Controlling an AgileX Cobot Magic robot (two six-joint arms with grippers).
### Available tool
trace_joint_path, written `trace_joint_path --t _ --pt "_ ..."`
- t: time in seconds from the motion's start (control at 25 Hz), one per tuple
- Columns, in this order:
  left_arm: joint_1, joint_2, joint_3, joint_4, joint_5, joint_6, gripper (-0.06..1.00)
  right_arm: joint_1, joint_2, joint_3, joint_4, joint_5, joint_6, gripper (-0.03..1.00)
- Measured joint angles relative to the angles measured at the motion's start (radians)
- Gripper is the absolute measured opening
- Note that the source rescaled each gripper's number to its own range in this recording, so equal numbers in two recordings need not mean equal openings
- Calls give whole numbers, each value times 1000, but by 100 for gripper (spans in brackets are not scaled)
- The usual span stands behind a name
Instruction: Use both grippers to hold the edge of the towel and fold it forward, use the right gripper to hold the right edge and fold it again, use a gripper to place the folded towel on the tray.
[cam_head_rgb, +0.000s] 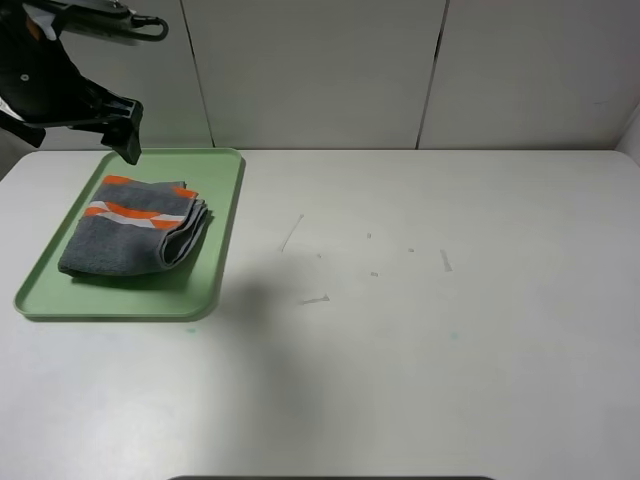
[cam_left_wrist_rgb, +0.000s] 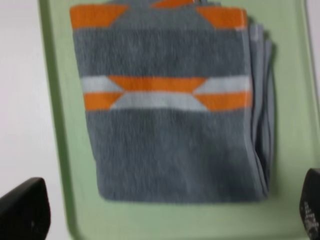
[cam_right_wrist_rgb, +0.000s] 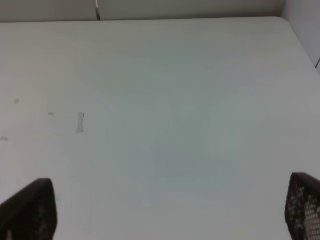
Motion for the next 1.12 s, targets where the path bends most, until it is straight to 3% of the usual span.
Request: trace_joint_path --t 0.28,0.6,0.84,1.12 --pt "-84 -122 12 -1 181 2 100 0 0 0 0 0 0 100" --pt "-164 -348 164 -7 227 3 100 0 0 0 0 0 0 100" --pt "-183 -489 265 -116 359 3 100 0 0 0 0 0 0 100" --pt "-183 -608 383 -151 360 3 100 0 0 0 0 0 0 100"
